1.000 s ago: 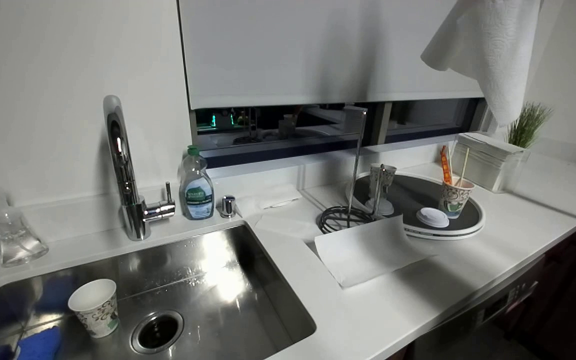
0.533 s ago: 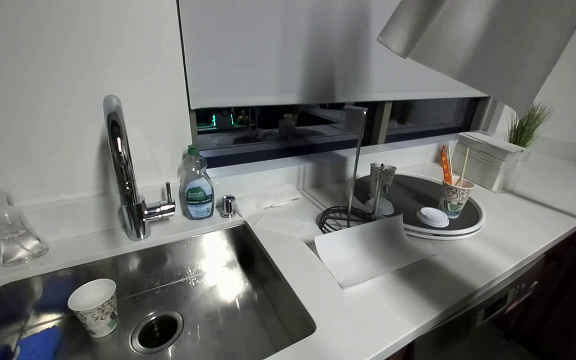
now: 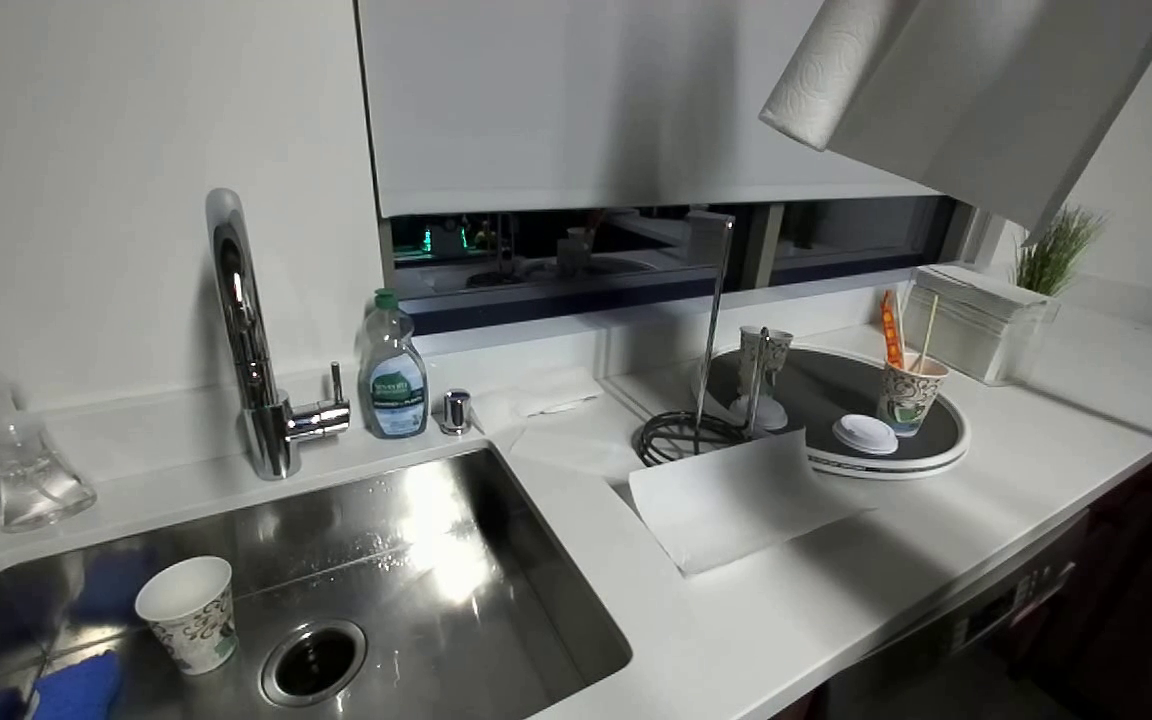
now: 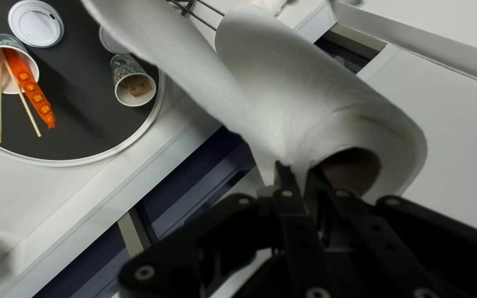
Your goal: Put the paper towel roll on the silver stand.
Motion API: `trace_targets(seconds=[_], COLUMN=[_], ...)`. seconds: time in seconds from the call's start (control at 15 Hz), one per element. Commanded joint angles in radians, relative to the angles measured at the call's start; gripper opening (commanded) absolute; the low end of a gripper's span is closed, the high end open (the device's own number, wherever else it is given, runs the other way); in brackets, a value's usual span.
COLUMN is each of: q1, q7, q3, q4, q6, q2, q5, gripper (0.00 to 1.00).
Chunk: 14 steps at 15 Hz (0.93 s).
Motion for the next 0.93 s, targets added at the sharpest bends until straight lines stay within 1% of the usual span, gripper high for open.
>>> trace_targets(seconds=[0.0,0.13,0.27,0.4,0.6,0.67,0.73,0.87], q1=[0.028,0.04,0.052,0.061,0.068,0.065,0.061,0.061], q7=[-0.022,-0.024,-0.022,-0.026,-0.028,-0.024,-0.013,-0.013], q3=[0.044,0.071,0.095,0.112,0.128,0.127,0.127,0.129], q4=[0.013,0.03,0.026,0.019,0.004,-0.003,0.0,0.0], q6=[0.001,-0.036,-0.037,-0.045,-0.035,0.002,-0.01,-0.009], q2=[0.034,0.052,0.056,0.06,0.057,0.056,0.06,0.06], q5=[-0.073,-0.141,-0.215,-0.252,-0.28,-0.259,-0.254,-0.254], gripper=[0.03,0.03,0.03,0.03,0.03,0.03,0.11,0.11])
